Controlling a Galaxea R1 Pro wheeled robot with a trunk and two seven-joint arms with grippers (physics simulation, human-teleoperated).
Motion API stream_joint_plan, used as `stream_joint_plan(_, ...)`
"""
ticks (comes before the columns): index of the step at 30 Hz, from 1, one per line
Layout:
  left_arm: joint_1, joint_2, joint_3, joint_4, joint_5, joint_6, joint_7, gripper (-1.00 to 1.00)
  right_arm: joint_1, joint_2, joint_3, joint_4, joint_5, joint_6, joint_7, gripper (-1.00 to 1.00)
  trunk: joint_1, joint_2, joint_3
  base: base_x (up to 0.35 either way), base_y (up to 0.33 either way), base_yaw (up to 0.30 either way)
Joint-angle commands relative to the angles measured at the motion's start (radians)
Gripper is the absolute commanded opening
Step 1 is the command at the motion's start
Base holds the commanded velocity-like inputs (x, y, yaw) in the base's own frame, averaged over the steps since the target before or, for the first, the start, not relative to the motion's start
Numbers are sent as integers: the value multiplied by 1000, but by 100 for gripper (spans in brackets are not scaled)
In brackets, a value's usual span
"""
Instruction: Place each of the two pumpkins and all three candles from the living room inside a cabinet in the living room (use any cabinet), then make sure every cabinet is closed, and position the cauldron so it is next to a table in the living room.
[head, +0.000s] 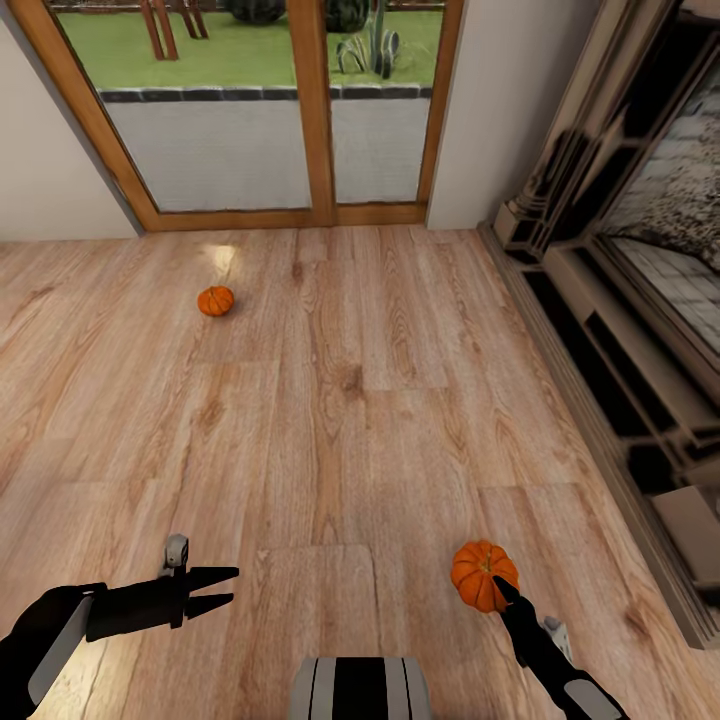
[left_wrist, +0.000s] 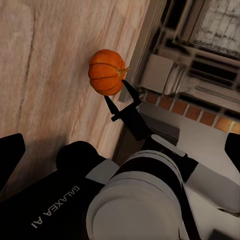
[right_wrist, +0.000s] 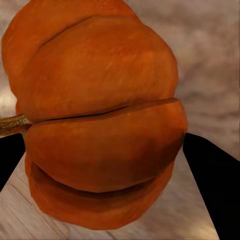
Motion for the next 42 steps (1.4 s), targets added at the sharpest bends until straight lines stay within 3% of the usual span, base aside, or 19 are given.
stream_joint_plan(1, 0, 0, 0, 0, 0, 0, 0, 100, 0, 0, 0, 0, 1, 0, 0, -100, 0, 0, 4, 0, 0, 0)
stream_joint_plan(10, 0, 1, 0, 0, -2, 0, 0, 100, -37, -3, 2, 0, -1, 30, 0, -100, -4, 2, 39, 0, 0, 0)
stream_joint_plan(12, 0, 1, 0, -1, -2, 0, 1, 100, -40, -7, 11, 0, -1, 67, 1, -100, -5, 3, 47, 0, 0, 0)
stream_joint_plan(15, 0, 3, 0, -1, -2, 0, 1, 100, -41, -10, 39, -48, 0, 183, 8, -100, -7, 4, 58, 0, 0, 0)
stream_joint_plan(17, 0, 3, 1, -2, -2, 0, 1, 100, -41, -10, 66, -110, -2, 234, 11, -100, -8, 4, 66, 0, 0, 0)
stream_joint_plan(20, 0, 4, 4, -2, -2, 0, 2, 100, -40, -12, 103, -141, -1, 252, 11, -100, -9, 5, 77, 0, 0, 0)
stream_joint_plan(24, 0, 14, 6, -2, -2, 0, 2, 100, -39, -13, 226, -183, -3, 279, 11, -100, -11, 6, 93, 0, 0, 0)
stream_joint_plan(27, 0, 33, 7, -1, -2, 0, 2, 100, -31, -12, 272, -272, -5, 303, 11, -100, -12, 6, 105, 0, 0, 0)
stream_joint_plan(33, 0, 50, 8, 0, -2, 0, 2, 100, -25, -8, 284, -347, -3, 405, 36, -100, -15, 8, 128, 0, 0, 0)
stream_joint_plan(36, 0, 52, 9, 0, -2, -1, 3, 100, -23, -12, 282, -360, -2, 417, 101, -100, -16, 8, 139, 0, 0, 0)
stream_joint_plan(42, 0, 52, 9, 0, -2, -1, 10, 100, -23, -14, 283, -361, -1, 421, 126, -100, -19, 10, 163, 0, 0, 0)
